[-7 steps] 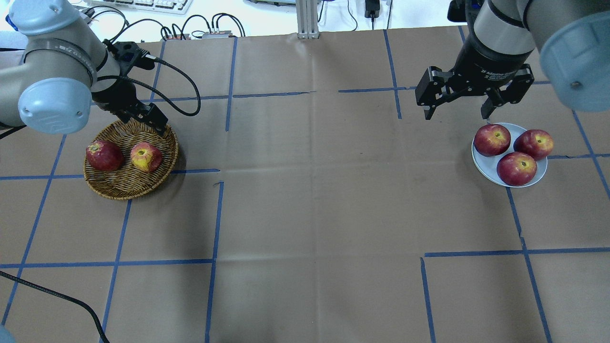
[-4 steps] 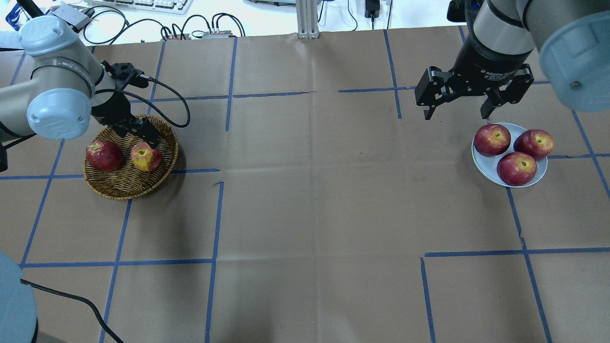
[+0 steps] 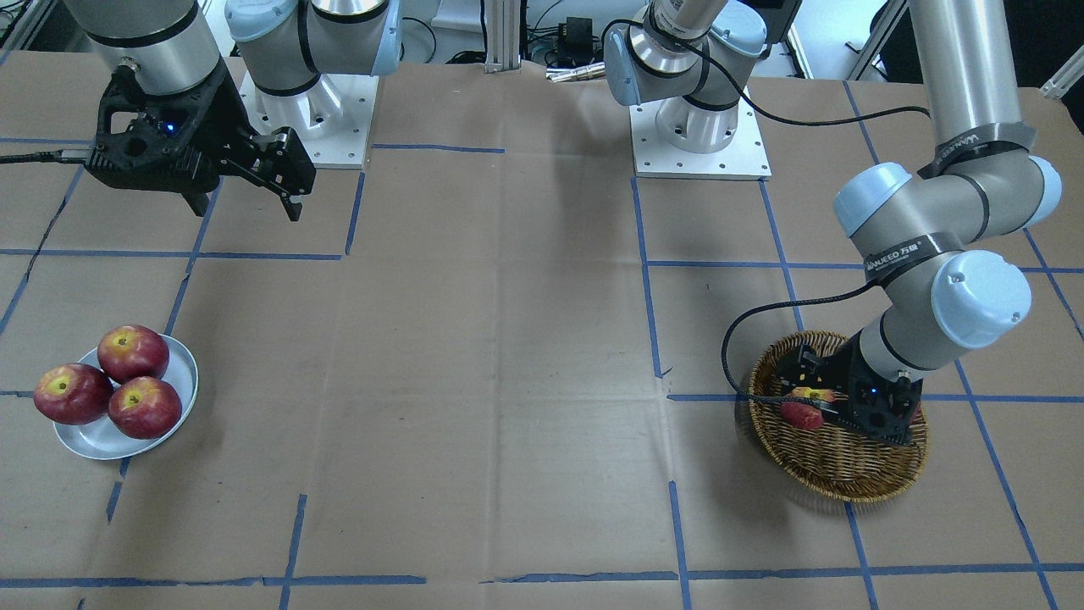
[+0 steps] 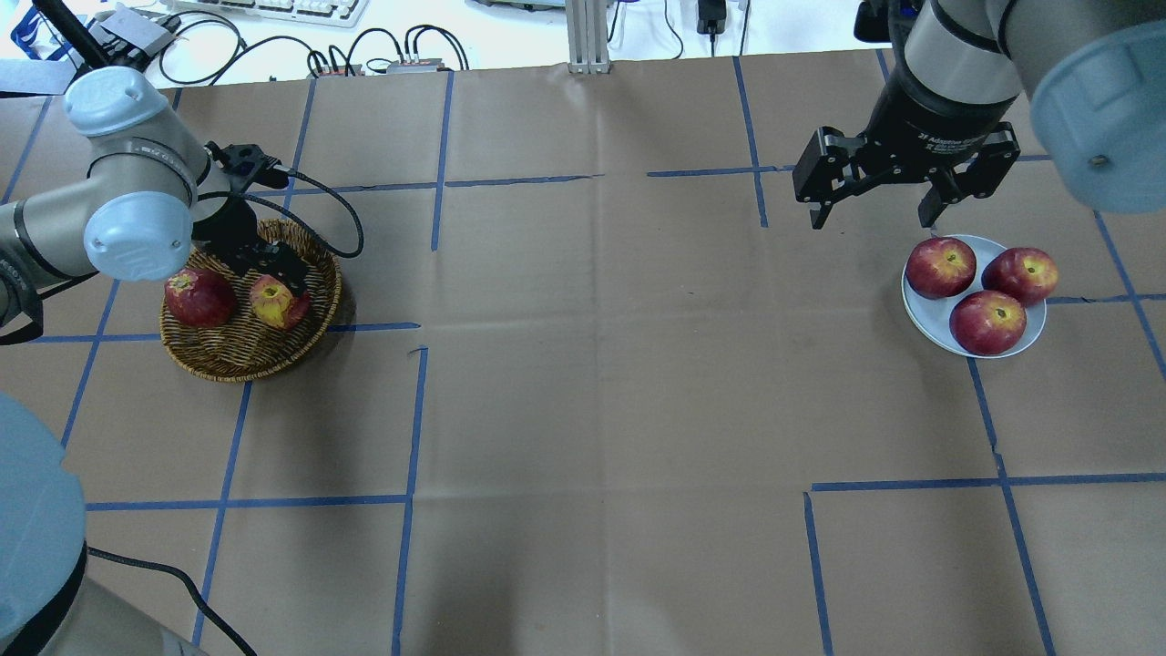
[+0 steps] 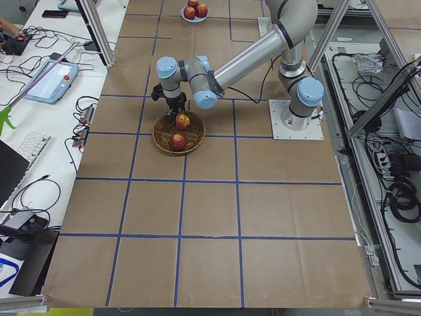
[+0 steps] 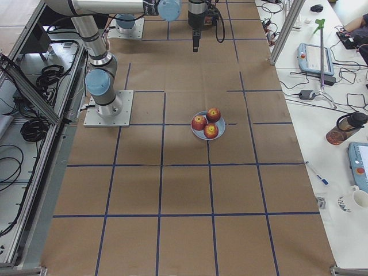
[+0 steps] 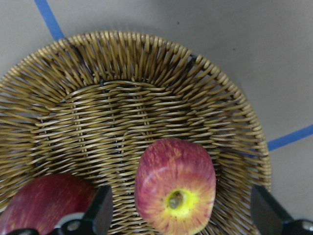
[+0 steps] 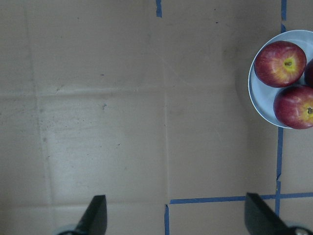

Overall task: Transfer apple from basket to plate
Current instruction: 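Lower the left gripper onto the red-yellow apple in the basket, then close the left gripper on the red-yellow apple and lift it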

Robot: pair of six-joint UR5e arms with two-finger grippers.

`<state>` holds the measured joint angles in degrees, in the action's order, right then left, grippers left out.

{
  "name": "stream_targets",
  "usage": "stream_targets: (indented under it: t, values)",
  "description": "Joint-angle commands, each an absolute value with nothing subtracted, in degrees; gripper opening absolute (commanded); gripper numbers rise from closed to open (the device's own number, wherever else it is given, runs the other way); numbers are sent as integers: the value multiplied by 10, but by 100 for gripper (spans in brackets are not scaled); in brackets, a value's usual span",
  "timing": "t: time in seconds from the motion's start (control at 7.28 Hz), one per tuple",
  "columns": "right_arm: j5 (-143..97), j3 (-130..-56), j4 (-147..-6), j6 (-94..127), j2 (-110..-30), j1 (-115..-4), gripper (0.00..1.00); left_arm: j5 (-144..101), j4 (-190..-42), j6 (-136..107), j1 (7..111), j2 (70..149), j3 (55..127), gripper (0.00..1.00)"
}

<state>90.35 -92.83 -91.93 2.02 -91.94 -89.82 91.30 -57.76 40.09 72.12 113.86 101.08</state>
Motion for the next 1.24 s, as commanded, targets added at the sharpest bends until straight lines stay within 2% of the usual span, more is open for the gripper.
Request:
stream_targets:
  t: [0.0,0.27,0.41,0.55,0.69,1.1]
  values:
    - [904,-929,-919,20,-919,-898,100,912,-552,401,715,1150,1025,98]
    - [904,-929,-919,20,-920,-898,100,912,-550,395,715,1150,1047,98]
    - [904,-929,-919,20,-920,-898,100,911,-544,389,714,1149,1052,86]
    - [904,-929,-919,20,-919,-898,100,911,-543,389,715,1149,1052,64]
    - [904,-929,-919,20,-919,-898,100,912,-541,390,715,1147,1048,49]
    - [903,-928,-919,20,-920,-899,100,911,-551,329,736,1100,1030,49]
